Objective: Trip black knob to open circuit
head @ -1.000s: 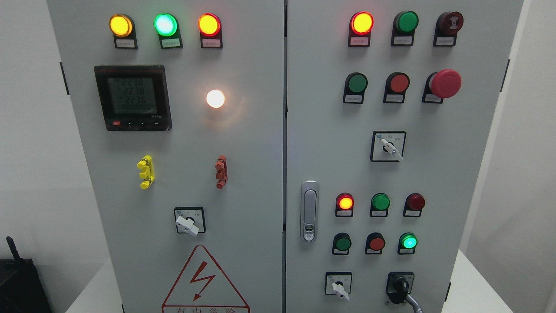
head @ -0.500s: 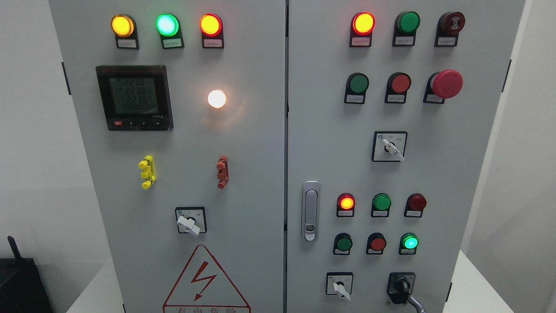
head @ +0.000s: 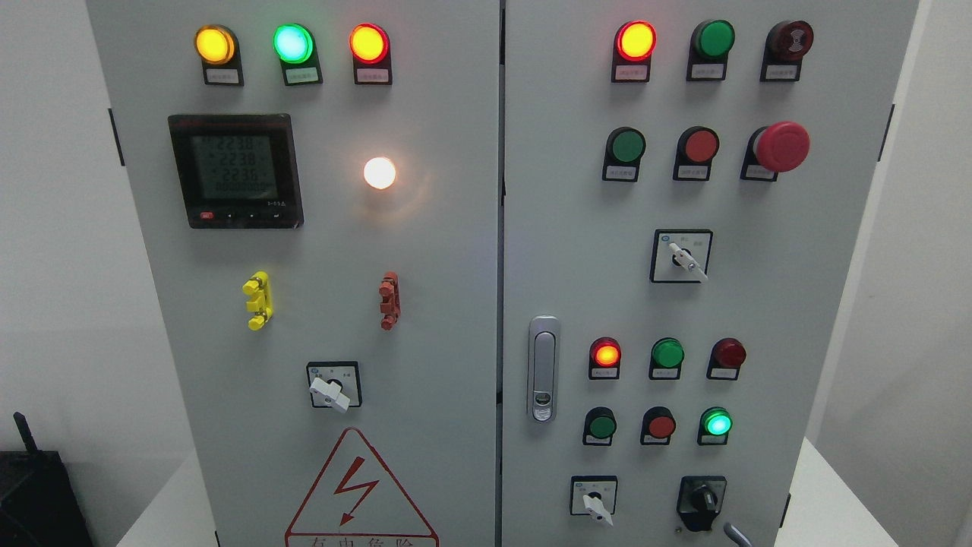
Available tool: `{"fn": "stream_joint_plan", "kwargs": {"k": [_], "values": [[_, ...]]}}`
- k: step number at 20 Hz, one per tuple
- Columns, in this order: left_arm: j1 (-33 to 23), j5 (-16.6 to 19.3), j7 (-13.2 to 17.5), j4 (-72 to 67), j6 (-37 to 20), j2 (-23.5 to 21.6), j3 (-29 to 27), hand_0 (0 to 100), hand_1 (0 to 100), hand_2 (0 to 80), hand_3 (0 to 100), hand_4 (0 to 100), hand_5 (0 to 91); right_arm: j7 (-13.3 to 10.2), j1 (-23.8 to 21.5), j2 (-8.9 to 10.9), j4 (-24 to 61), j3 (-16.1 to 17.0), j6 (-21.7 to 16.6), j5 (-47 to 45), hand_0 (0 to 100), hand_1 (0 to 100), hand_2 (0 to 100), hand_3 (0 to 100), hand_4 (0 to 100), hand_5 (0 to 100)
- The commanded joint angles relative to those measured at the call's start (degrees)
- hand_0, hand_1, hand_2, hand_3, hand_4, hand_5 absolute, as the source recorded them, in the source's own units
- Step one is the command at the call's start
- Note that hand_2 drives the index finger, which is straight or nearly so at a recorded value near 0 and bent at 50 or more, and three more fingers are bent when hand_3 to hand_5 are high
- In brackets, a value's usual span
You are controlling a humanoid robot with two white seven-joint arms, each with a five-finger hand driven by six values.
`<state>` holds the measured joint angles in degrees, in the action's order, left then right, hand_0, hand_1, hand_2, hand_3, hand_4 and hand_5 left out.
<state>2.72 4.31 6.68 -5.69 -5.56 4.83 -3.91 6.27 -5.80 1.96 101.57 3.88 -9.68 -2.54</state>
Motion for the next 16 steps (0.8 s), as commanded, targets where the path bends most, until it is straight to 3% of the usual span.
{"fn": "stream_joint_plan", "kwargs": {"k": [1,5,7,8,10,11,13,16], "values": [[0.0,0.0,0.0,0.94,0.02,0.0,-0.04,12,39,0.0,0,0,0.0,0.06,-3.42,0.15,4.5,0.78,-0.16,-0.01,0,0,4,100,96,92],[0.0,0.0,0.0,0.94,0.02,0.0,0.05,12,39,0.0,0,0,0.0,0.14,-6.84,-0.2,6.7,0.69,-0.77,-0.71,0,0,1,96,83,77],[0.0,0.0,0.0,0.94,0.02,0.0,0.05,12,39,0.0,0,0,0.0,0.32,-8.43,-0.2,7.85,0.69,-1.47,-1.59,0,0,0,69,59,57],[0.0,0.0,0.0,0.94,0.02,0.0,-0.04,12,39,0.0,0,0,0.0,0.32,-8.96,-0.2,8.11,0.69,-1.91,-1.59,0,0,0,61,53,53],[0.0,0.0,0.0,0.94,0.02,0.0,0.05,12,39,0.0,0,0,0.0,0.49,-9.93,-0.2,8.38,0.69,-2.62,-1.68,0,0,0,29,22,26],[0.0,0.0,0.0,0.94,0.02,0.0,-0.04,12,39,0.0,0,0,0.0,0.5,-10.28,-0.2,8.64,0.69,-2.88,-1.68,0,0,0,26,20,23],[0.0,0.0,0.0,0.94,0.02,0.0,-0.04,12,39,0.0,0,0,0.0,0.76,-11.07,-0.11,8.73,0.6,-3.5,-1.68,0,0,0,6,3,7],[0.0,0.0,0.0,0.94,0.02,0.0,0.05,12,39,0.0,0,0,0.0,0.76,-11.16,-0.11,8.73,0.6,-3.59,-1.94,0,0,0,0,0,0]]}}
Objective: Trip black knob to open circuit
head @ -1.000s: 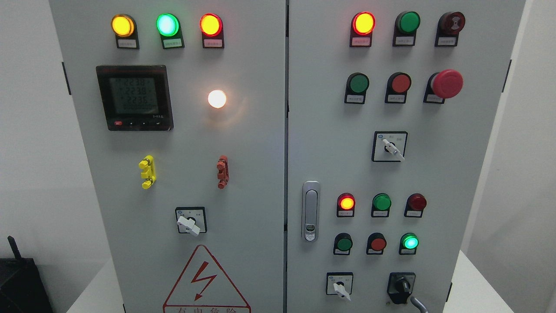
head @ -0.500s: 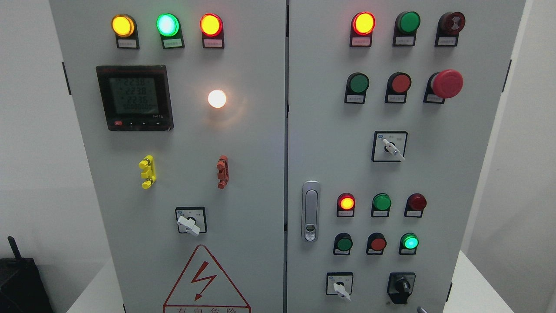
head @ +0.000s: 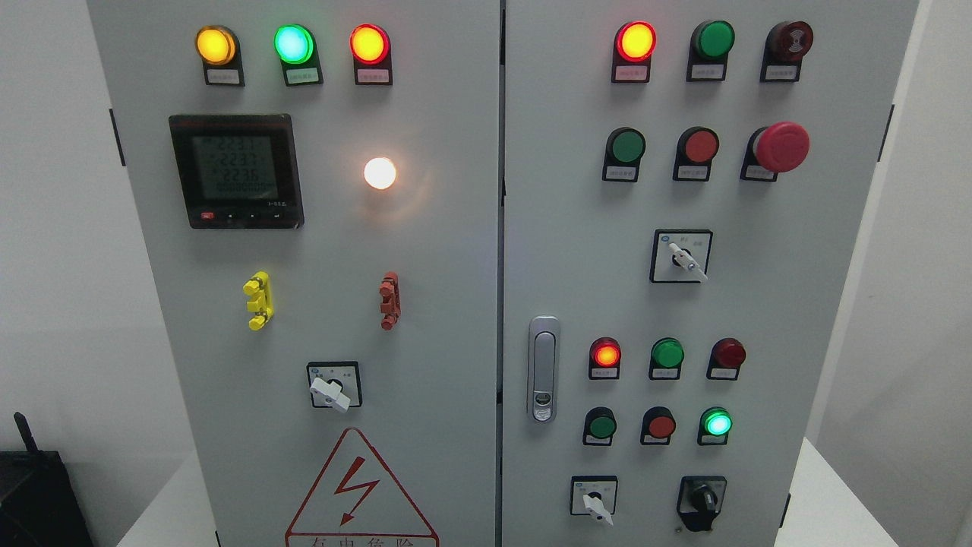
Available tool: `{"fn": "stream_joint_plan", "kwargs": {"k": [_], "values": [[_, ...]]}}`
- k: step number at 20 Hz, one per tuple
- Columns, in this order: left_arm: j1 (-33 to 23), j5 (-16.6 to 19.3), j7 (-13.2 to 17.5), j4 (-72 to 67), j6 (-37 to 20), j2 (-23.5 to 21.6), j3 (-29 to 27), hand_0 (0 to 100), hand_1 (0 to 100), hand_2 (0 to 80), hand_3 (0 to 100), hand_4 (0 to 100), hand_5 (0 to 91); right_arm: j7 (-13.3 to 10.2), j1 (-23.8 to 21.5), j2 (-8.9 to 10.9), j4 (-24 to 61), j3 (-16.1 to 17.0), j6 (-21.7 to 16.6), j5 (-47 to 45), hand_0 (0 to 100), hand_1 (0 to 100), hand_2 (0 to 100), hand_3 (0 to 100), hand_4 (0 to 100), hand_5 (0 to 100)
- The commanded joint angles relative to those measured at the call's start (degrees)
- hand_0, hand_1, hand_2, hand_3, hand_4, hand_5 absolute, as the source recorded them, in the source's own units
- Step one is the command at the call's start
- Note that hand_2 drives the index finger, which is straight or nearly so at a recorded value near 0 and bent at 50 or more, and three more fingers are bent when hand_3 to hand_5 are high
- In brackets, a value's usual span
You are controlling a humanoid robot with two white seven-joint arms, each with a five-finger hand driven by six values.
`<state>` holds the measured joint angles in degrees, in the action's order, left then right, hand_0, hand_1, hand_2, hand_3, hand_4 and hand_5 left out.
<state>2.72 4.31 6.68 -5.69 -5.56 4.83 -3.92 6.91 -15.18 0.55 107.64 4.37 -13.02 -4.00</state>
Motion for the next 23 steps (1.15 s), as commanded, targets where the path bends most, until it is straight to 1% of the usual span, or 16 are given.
{"fn": "stream_joint_plan", "kwargs": {"k": [1,23], "values": [[0.0,0.0,0.0,0.94,0.02,0.0,0.06,12,39,0.0,0,0,0.0,0.12,-1.78,1.38,2.66,0.11,-0.25,-1.0,0,0,0,0,0,0],[0.0,0.0,0.0,0.94,0.02,0.0,-0.03,12,39,0.0,0,0,0.0,0.3,-2.75,1.39,2.31,-0.24,-0.07,-1.53,0,0,0,0,0,0]]}}
